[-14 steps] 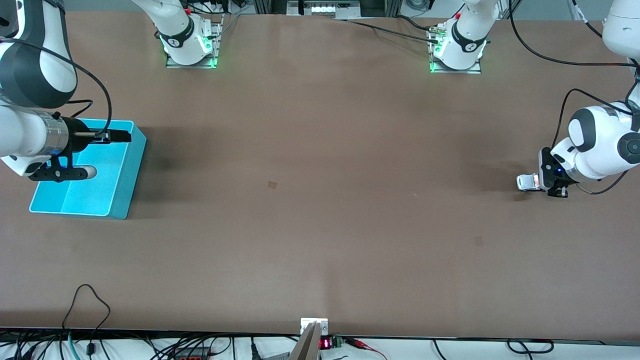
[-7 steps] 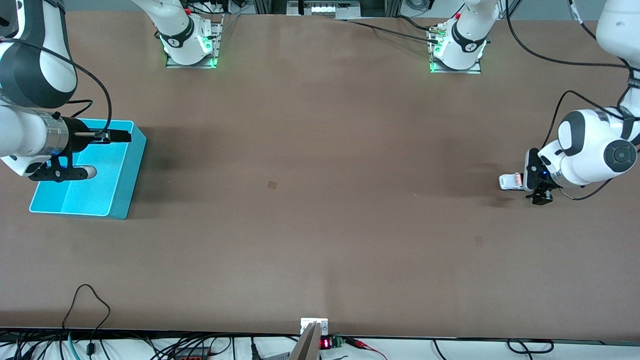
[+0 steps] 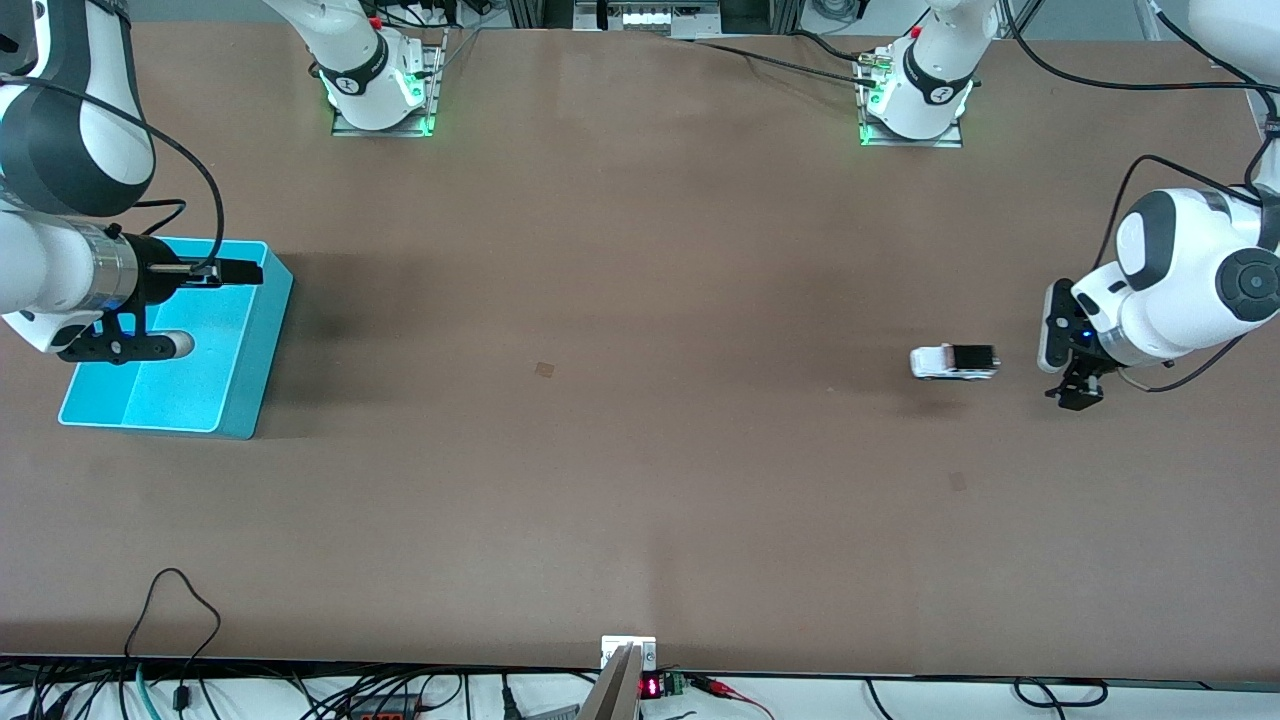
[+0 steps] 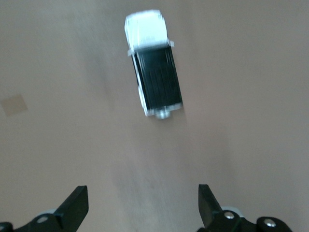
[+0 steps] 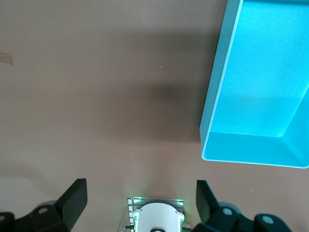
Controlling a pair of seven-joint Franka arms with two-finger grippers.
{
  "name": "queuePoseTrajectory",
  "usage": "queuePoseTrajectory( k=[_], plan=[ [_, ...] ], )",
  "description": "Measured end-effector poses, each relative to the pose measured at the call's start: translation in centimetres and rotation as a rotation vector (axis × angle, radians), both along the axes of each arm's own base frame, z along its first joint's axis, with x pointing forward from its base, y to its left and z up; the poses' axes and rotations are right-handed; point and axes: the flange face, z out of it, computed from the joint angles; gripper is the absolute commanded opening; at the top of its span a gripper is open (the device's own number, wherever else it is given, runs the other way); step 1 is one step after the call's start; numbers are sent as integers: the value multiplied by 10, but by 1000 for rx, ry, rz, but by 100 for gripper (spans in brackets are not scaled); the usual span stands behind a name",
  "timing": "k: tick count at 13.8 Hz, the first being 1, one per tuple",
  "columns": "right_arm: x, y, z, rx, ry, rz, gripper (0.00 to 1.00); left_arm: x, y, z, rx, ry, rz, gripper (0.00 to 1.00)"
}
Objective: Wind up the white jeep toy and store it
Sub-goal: 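Open the left gripper to release the jeep toward the bin, then reach the right gripper toward the rolling jeep while the left gripper withdraws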
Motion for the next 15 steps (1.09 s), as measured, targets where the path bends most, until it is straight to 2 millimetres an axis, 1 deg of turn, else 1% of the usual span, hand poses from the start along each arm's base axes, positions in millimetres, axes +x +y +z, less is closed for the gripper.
queuePoseTrajectory(
  k=[2,7,9,10,12,13,15],
  plan=[
    [0,0,0,0,0,-1,100,4,-12,2,-21,-26,1,100],
    [0,0,0,0,0,0,100,16,-53,7,-29,-116,-61,100],
    [0,0,0,0,0,-1,100,19,-63,8,-32,-130,-75,100],
    [0,0,0,0,0,-1,100,22,-65,13,-32,-148,-77,100],
    [-2,-1,-1,0,19,0,100,34,-63,30,-30,-189,-69,100],
    [-4,-1,-1,0,31,0,100,40,-65,38,-32,-208,-58,100],
    [-5,-1,-2,0,39,0,100,48,-82,51,-41,-234,-11,100]
  ],
)
